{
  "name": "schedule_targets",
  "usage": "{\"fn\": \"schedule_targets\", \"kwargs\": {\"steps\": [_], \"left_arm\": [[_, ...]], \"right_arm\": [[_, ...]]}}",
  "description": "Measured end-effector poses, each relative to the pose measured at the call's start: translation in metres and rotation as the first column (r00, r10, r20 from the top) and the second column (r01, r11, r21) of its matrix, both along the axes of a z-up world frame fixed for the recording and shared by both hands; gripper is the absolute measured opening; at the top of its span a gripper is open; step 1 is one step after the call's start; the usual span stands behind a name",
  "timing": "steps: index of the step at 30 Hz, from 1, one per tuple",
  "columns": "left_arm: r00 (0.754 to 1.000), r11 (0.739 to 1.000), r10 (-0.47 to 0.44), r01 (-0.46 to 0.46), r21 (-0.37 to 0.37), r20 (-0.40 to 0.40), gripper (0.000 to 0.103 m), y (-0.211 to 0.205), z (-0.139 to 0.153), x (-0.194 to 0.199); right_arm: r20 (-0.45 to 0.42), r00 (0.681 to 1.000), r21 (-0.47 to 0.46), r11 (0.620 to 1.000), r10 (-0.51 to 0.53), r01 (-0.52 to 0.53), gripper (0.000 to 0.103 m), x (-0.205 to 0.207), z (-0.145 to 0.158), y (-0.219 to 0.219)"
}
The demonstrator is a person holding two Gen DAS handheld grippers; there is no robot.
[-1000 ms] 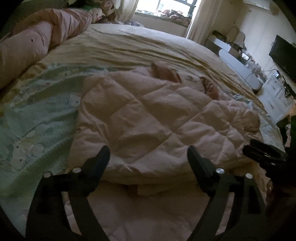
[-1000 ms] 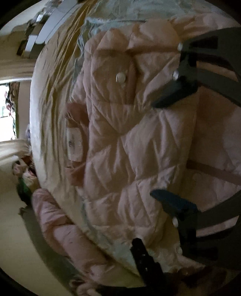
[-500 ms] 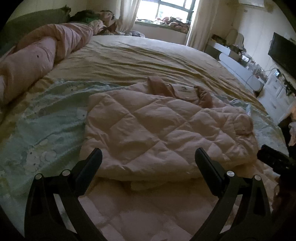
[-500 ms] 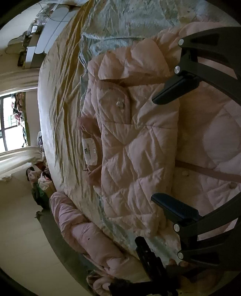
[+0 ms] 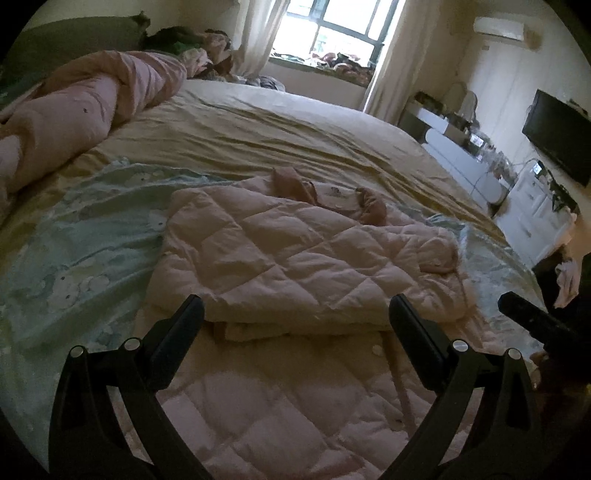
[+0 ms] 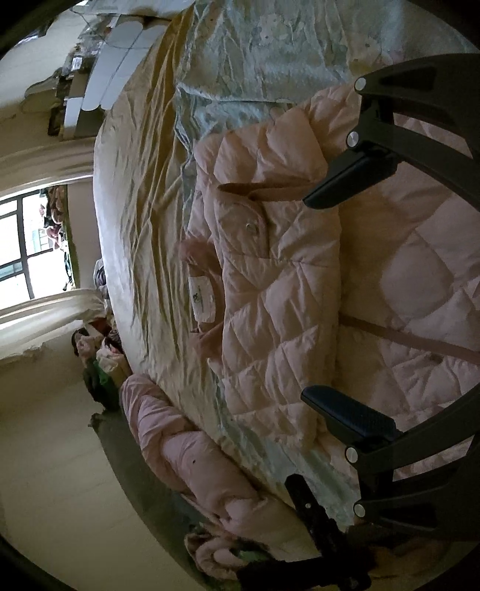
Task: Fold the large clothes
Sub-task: 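Grasp the pink jacket hem with both tools and fold it up toward the collar, then open both tools and lift them off the folded jacket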
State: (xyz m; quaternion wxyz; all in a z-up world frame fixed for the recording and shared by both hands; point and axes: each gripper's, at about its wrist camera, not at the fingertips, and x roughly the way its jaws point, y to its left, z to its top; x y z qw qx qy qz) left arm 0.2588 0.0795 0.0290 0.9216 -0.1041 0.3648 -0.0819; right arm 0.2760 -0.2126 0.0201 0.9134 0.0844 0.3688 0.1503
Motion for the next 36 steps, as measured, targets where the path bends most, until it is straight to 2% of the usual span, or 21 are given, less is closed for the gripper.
{"fn": "schedule_targets", "kwargs": {"steps": [12, 20, 36], "left_arm": [[0.998, 0.999, 0.046, -0.045, -0.026, 0.038, 0.094, 0.003, 0.019, -0.045], [0.995, 0.997, 0.076, -0.076, -0.012, 0.068, 0.094, 0.006, 0.034, -0.078], [0.990, 0.994, 0.105, -0.106, 0.010, 0.093, 0.094, 0.009, 0.045, -0.129]], "right_arm": [[0.081, 0.996, 0.030, 0.999, 0.039, -0.042, 0.096, -0.036, 0.033, -0.007], [0.120, 0.991, 0.029, 0.998, 0.055, -0.059, 0.096, -0.063, 0.051, -0.017], [0.159, 0.984, 0.021, 0.997, 0.076, -0.081, 0.096, -0.105, 0.066, -0.027]]}}
